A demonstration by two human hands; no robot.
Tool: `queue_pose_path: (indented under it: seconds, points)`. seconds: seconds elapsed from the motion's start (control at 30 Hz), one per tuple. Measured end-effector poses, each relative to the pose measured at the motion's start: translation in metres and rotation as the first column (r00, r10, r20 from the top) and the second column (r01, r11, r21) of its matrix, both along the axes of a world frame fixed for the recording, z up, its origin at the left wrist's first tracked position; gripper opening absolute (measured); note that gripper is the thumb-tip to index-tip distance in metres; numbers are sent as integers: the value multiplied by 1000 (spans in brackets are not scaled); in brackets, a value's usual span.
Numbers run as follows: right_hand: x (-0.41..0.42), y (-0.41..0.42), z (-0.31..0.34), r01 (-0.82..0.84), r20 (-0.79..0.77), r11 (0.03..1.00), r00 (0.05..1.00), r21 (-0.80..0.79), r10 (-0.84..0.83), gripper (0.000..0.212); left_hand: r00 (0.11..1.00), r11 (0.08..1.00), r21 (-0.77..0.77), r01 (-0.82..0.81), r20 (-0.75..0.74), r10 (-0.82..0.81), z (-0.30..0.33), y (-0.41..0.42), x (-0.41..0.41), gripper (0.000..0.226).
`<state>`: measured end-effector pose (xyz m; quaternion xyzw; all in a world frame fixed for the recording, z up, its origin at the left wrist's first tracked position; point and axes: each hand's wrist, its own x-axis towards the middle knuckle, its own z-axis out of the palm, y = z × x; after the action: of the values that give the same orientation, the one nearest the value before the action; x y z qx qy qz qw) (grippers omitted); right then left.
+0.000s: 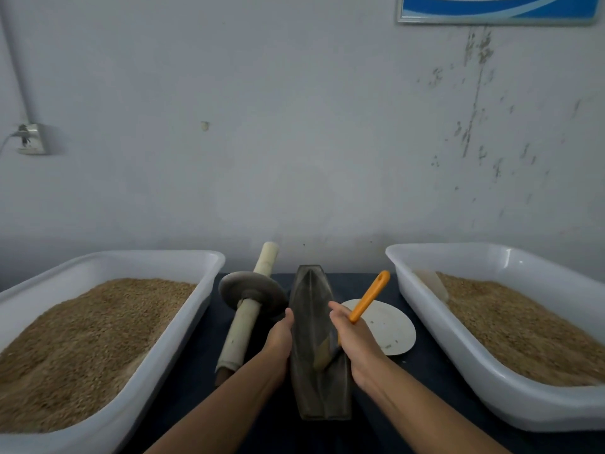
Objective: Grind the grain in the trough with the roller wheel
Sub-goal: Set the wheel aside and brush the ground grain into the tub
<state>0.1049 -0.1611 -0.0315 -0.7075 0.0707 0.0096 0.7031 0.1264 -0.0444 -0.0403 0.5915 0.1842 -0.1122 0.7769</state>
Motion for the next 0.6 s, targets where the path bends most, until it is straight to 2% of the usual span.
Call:
queue_pose_path:
  seconds: [0.1, 0.23, 0.37, 0.5, 0.6]
  points:
    - [1, 0, 0, 0, 1, 1000, 1000, -1, 0, 38, 1000, 998, 70, 5, 10, -5, 1, 0, 3, 46]
    - [-1, -4, 5, -70, -33, 991, 997, -114, 66, 33, 999, 993, 112, 43, 6, -44, 4, 3, 2, 47]
    - [-2, -16, 25, -141, -99, 974, 987, -176, 125, 37, 996, 986, 138, 91, 12, -93, 10, 6, 0, 36]
    - [-6, -31, 41, -45, 20, 920, 998, -390, 57, 32, 994, 969, 241, 49, 80, -70, 13, 6, 0, 37]
    - [-11, -42, 45, -12, 92, 938, 995, -347, 47, 32, 988, 951, 310, 13, 145, -61, 15, 8, -4, 43]
